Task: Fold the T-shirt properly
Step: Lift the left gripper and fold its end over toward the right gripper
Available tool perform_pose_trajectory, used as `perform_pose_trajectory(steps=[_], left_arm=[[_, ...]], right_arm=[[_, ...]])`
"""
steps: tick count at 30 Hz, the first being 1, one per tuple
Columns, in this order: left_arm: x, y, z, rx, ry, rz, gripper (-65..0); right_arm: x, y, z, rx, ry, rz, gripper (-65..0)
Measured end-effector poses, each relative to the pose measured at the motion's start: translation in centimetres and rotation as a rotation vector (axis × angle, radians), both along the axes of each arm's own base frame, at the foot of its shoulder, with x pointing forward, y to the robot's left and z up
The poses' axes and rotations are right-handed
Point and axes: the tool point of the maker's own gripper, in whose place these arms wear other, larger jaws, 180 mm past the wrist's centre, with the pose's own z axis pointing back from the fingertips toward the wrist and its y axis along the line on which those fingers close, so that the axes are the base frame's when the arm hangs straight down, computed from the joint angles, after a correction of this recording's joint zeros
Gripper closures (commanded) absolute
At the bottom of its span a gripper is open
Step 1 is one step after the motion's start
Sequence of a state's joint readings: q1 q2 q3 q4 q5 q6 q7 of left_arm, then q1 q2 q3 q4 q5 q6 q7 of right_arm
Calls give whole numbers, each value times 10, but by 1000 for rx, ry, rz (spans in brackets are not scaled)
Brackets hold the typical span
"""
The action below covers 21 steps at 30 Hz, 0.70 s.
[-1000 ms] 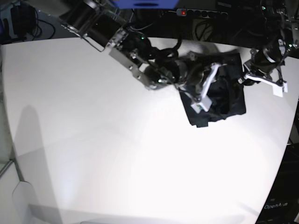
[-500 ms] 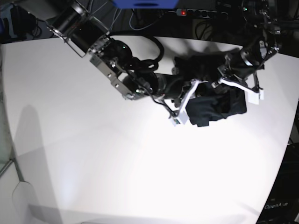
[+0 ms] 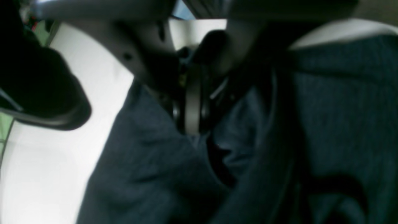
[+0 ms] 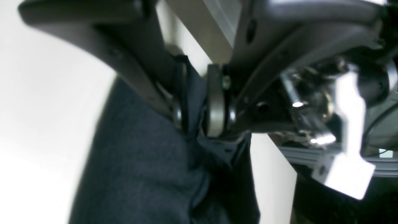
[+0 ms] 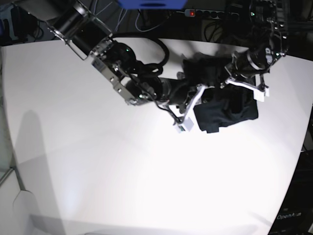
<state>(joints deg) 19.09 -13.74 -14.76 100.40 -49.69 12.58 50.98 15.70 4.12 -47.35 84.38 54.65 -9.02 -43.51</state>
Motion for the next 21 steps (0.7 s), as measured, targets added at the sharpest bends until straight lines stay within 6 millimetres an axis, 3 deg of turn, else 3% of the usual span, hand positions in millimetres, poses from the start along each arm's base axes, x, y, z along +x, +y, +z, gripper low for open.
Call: perform_pose_trajectory(steps=[4, 10, 18, 21], left_arm=[[-22, 39, -1, 74, 26, 69, 0], [-37, 70, -1, 141, 50, 115, 0], [-47, 98, -1, 226, 65, 174, 0], [-52, 94, -3, 220, 79, 165, 0]], right_arm=[[2, 0, 1, 1, -5, -3, -121], [3, -3, -10, -21, 20, -10, -121], [-1, 14, 0, 13, 18, 10, -126], [-3, 23, 6, 35, 18, 14, -127]])
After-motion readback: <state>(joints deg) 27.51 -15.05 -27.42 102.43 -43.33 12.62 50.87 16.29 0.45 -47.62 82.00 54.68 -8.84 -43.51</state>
